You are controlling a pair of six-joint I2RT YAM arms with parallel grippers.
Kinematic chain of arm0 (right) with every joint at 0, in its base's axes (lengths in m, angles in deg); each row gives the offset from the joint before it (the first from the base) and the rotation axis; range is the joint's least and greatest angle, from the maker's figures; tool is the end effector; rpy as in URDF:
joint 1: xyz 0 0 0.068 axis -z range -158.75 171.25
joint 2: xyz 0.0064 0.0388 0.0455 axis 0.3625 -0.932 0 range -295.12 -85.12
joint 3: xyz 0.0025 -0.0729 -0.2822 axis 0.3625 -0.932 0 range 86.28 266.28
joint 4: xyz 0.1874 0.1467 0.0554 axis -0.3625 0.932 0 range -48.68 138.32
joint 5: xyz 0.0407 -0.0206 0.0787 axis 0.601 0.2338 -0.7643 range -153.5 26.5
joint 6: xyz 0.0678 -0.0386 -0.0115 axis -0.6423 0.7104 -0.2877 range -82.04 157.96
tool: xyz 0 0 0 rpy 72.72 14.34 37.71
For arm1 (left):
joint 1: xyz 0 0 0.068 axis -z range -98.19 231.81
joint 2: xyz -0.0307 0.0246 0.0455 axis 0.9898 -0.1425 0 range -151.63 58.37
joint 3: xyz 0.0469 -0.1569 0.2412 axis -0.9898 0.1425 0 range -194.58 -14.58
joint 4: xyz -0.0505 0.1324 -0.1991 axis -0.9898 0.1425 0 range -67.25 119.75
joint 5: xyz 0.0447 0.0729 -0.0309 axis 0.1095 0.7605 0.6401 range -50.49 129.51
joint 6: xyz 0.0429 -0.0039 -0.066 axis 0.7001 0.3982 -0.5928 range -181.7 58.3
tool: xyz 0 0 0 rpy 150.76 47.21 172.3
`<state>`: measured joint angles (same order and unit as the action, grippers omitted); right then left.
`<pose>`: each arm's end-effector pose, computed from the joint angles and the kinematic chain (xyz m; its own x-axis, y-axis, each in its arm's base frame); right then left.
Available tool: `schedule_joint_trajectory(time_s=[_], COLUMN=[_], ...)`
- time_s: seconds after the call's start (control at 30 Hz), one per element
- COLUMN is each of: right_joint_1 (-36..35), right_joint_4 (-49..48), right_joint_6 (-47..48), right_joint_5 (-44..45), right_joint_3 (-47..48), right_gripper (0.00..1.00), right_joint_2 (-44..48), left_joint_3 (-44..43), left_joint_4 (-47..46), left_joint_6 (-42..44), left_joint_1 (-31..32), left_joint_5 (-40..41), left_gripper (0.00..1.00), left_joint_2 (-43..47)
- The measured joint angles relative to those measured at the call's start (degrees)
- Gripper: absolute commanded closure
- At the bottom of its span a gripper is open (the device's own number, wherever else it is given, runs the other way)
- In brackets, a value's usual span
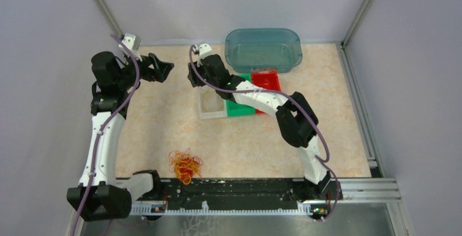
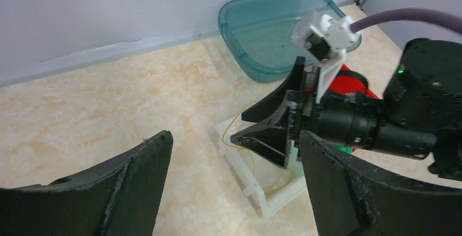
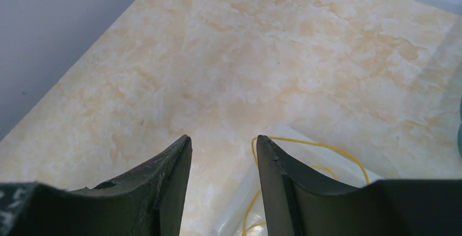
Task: Untangle the cables
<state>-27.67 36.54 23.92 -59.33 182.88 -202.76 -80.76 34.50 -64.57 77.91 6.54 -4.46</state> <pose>0.3458 0.3889 0.2994 -0.3498 -0.0331 -0.9363 -0.6403 0.7379 0.2131 0.2446 -0.0201 0.4196 -0.1697 -0.0538 -0.9840 0.4720 0.8721 -0.1291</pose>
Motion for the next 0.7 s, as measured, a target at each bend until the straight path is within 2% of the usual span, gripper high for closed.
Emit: schedule_joint_trajectory(time_s=[0.13, 0.23, 0.7], right_joint_1=[0.5, 1.2, 2.2], right_joint_4=[1.6, 2.9, -0.4], right_joint_6=[0.6, 0.6, -0.7], right_joint_5=[-0.3, -0.7, -0.6], right_joint_3=[4.9, 5.1, -10.5], right_gripper=[0.57, 0.59, 0.66], right_joint_2=[-5.4, -7.7, -1.9], left_joint_3=[0.0, 0.0, 0.3], left_joint_4=[0.0, 0.1, 0.3], left_joint_6=[0.0, 0.1, 0.0], left_joint_1=[0.0, 0.0, 0.0], left_joint_5=[0.1, 0.2, 0.2], left_gripper=[0.05, 0.03, 0.02], left_joint_2=[0.0, 0.0, 0.8])
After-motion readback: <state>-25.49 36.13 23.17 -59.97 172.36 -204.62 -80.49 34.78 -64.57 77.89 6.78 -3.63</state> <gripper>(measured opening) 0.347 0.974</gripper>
